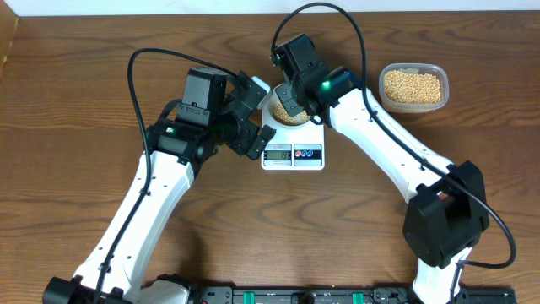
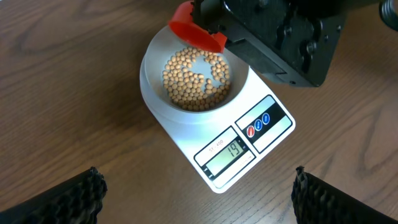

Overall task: Scoop item into bowl and weigh 50g on scale
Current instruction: 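Tilt the scoop with the right gripper to pour beans into the bowl, then carry the empty scoop right back to the bean tub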

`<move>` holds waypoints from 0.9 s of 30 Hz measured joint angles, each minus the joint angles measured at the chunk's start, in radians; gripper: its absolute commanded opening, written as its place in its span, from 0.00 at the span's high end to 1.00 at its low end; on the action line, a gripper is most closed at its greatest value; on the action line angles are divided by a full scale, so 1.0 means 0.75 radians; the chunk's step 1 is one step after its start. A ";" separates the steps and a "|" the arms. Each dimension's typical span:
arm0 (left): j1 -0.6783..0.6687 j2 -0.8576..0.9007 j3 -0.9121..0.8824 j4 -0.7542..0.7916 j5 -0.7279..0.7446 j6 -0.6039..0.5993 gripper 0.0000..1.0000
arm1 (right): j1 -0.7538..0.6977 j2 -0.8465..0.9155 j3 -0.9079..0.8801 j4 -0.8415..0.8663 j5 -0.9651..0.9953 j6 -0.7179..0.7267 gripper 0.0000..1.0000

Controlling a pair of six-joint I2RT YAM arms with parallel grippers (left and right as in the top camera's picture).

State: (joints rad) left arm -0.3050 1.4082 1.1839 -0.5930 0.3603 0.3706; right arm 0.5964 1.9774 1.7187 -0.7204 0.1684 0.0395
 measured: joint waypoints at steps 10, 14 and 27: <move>0.000 0.000 0.000 0.000 0.000 0.000 0.02 | -0.001 -0.045 0.000 0.001 -0.010 0.001 0.99; 0.000 0.000 0.000 0.000 0.000 0.000 0.02 | -0.010 -0.138 -0.001 0.001 -0.024 0.001 0.99; 0.000 0.000 0.000 0.000 0.000 0.000 0.02 | -0.128 -0.395 -0.001 -0.062 0.125 0.044 0.99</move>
State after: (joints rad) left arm -0.3050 1.4082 1.1839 -0.5930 0.3603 0.3706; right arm 0.5003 1.6814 1.7184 -0.7666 0.2619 0.0727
